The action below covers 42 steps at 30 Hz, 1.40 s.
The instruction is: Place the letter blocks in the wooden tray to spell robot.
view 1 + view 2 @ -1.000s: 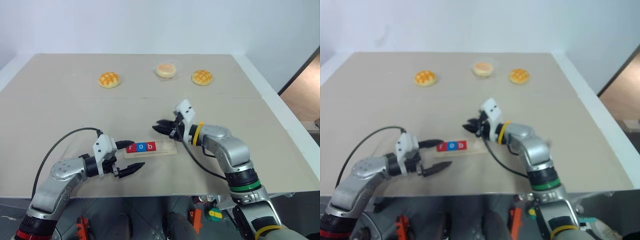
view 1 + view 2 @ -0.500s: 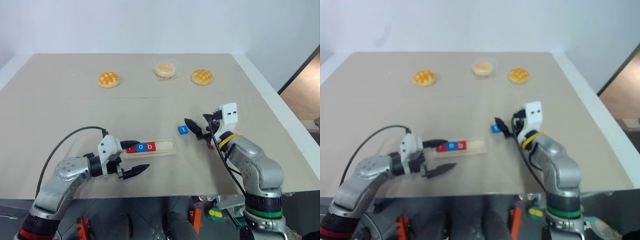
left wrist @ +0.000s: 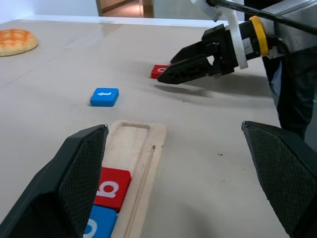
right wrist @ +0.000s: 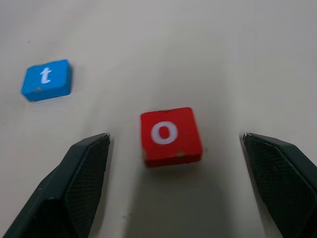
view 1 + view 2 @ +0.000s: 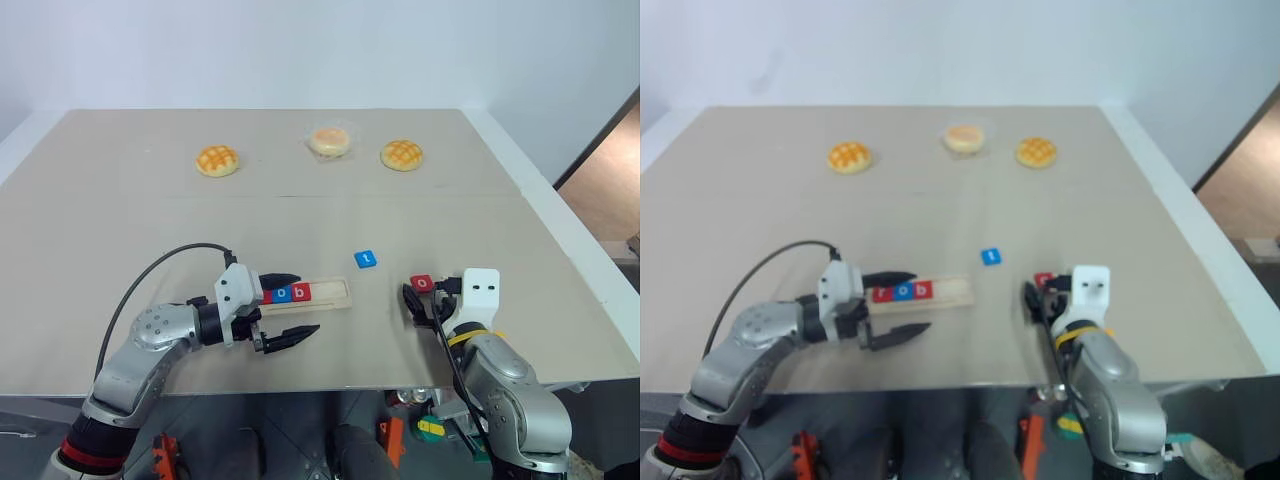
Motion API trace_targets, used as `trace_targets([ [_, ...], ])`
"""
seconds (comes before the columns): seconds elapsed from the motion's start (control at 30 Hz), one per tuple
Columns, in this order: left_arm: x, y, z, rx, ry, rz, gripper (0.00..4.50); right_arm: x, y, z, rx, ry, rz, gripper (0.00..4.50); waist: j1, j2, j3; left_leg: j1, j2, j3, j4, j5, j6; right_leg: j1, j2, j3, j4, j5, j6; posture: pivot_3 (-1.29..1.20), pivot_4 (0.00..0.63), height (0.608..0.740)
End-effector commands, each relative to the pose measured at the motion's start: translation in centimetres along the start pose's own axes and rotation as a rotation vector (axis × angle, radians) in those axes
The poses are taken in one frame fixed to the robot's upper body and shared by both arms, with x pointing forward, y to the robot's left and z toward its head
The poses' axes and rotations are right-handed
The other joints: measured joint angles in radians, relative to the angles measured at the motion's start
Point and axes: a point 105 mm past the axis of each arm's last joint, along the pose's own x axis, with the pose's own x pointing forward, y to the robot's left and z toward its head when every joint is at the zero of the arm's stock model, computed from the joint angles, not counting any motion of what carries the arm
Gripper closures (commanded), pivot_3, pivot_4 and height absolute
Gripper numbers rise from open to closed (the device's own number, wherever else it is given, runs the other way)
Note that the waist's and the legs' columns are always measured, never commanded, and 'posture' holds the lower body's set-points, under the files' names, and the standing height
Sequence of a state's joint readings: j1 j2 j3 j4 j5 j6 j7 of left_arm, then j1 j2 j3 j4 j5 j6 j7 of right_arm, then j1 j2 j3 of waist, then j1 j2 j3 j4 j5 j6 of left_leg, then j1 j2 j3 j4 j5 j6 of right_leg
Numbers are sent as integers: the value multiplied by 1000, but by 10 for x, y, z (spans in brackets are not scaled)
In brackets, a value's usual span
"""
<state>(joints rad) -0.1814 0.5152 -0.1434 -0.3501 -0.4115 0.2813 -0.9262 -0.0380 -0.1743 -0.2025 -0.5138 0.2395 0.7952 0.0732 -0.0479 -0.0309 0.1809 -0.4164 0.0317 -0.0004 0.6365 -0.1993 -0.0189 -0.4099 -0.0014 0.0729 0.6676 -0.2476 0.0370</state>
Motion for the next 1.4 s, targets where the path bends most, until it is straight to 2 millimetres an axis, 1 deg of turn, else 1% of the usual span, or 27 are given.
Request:
trace_targets([
  [0.03, 0, 0, 7, 28, -21, -5, 0, 1, -4, 10, 5, -52, -18, 43, 0, 0, 0, 0, 0, 0, 0, 0, 0, 0, 0, 0, 0, 0, 0, 0, 150, 740],
  [0.23, -2, 2, 5, 27, -9, 5, 0, 6, 5, -2, 3, 0, 19, 43, 0, 0, 0, 0, 0, 0, 0, 0, 0, 0, 0, 0, 0, 0, 1, 0, 150, 740],
  [0.27, -2, 2, 5, 26, -9, 8, 0, 6, 8, -4, -1, 4, 32, 578, 0, 0, 0, 0, 0, 0, 0, 0, 0, 0, 0, 0, 0, 0, 1, 0, 150, 740],
  [0.43, -2, -3, 5, 29, -8, -19, 0, 7, 16, -4, -13, 12, 10, 2210, 0, 0, 0, 0, 1, 0, 0, 0, 0, 0, 0, 0, 0, 0, 0, 0, 150, 740],
  [0.47, -2, -4, 4, 35, -5, -27, 0, 7, 16, -4, -10, 13, 2, 2618, 0, 0, 0, 0, 1, 0, 0, 0, 0, 0, 1, 0, 0, 0, 0, 0, 150, 740],
  [0.53, -2, -7, 3, 49, 3, -42, 0, 7, 21, -3, -9, 12, 4, 3283, 0, 0, 0, 0, 1, 0, 0, 0, 0, 0, 1, 0, 0, 0, 0, 0, 150, 740],
  [0.67, -2, -8, 2, 62, 13, -53, 0, 2, 31, 0, -13, 24, 31, 3304, 0, 0, 0, 0, 1, 0, 0, 0, 0, 0, 1, 0, 0, 0, 0, 0, 150, 740],
  [0.77, -4, -8, -1, 57, 23, -54, 0, -5, 51, 5, -7, 50, 108, 3304, 0, 0, 0, 0, 1, 0, 0, 0, 0, 0, 1, 0, 0, 0, 0, 0, 150, 740],
  [0.83, -4, -9, -3, 56, 28, -59, 0, -6, 62, 9, 4, 54, 140, 3304, -1, 0, 0, 0, 1, 0, -1, 0, 0, 0, 1, 0, 0, 0, 0, 0, 150, 740],
  [0.93, -3, -9, -4, 57, 31, -62, 0, -3, 71, 14, -1, 52, 161, 3304, 0, 0, 0, 0, 2, -1, -1, 0, 0, 0, 2, -1, 0, 0, -1, 0, 150, 740],
  [1.07, -3, -9, -4, 56, 32, -56, 0, 1, 74, 14, -13, 64, 171, 3304, 0, 0, 0, -1, 1, -1, -1, 0, 0, 0, 1, -1, 0, 0, -1, 0, 150, 740],
  [1.2, -5, -9, -5, 52, 37, -48, 0, 1, 80, 13, -36, 76, 201, 3304, 0, 0, 0, -2, 1, -1, -1, 0, 0, -1, 0, -1, -1, -1, 1, 0, 150, 740],
  [1.4, -7, -10, -7, 49, 48, -40, 0, 0, 80, 12, -30, 82, 198, 3304, 0, 0, 0, -3, 1, -1, -1, 0, 0, -2, 0, -1, -1, -1, 0, 0, 150, 740],
])
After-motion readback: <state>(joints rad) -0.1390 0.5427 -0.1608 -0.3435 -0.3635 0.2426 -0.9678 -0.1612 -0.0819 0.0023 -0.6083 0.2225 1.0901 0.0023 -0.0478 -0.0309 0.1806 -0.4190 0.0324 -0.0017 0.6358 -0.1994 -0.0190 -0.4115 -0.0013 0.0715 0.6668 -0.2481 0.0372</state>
